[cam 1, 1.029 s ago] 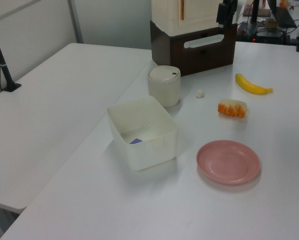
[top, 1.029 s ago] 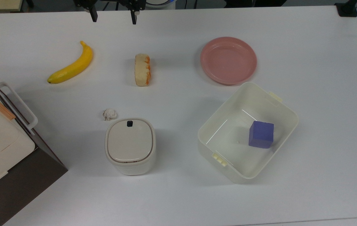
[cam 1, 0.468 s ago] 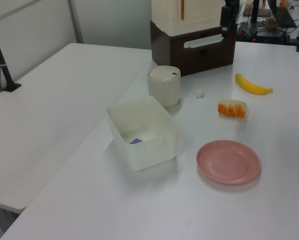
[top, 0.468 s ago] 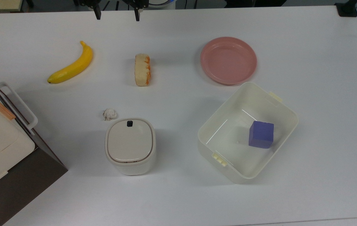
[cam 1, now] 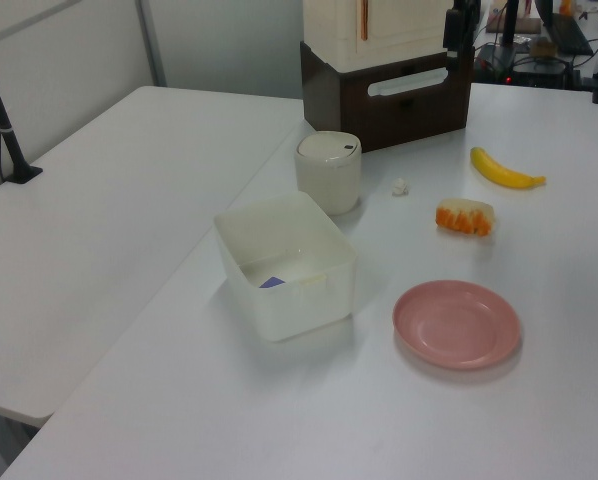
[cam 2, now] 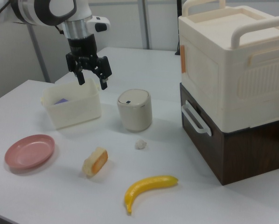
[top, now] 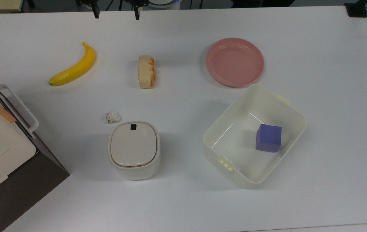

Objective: Open the trash can

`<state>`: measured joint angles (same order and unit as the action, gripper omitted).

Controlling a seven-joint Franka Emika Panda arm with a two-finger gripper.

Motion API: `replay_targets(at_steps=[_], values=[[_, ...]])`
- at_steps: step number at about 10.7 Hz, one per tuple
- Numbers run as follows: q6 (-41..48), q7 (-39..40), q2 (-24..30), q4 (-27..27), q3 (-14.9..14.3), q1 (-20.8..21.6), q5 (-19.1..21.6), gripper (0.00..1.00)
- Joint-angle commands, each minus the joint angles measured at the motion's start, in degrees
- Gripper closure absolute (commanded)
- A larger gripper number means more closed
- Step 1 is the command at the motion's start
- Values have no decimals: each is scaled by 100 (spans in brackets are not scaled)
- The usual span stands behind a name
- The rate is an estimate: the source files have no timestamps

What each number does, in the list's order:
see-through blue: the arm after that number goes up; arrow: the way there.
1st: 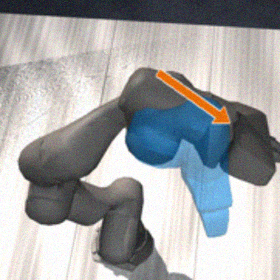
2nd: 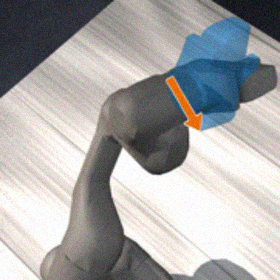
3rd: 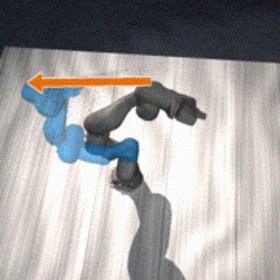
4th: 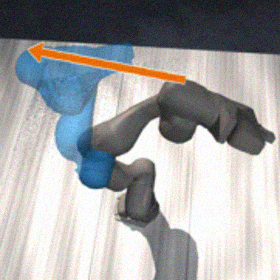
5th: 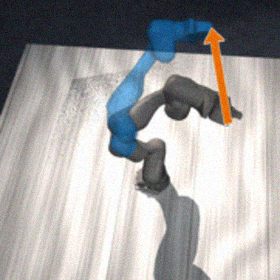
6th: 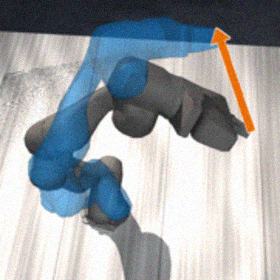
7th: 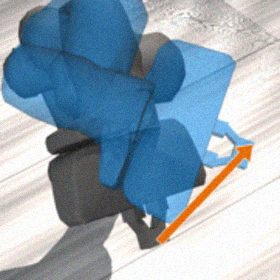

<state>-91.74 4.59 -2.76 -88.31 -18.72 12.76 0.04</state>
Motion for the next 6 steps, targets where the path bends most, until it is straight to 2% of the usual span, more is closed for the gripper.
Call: replay_targets(at_steps=[1, 6], values=[[-98, -89, 65, -72, 17, 33, 66, 0], [-89, -116, 39, -63, 35, 24, 66, 0]])
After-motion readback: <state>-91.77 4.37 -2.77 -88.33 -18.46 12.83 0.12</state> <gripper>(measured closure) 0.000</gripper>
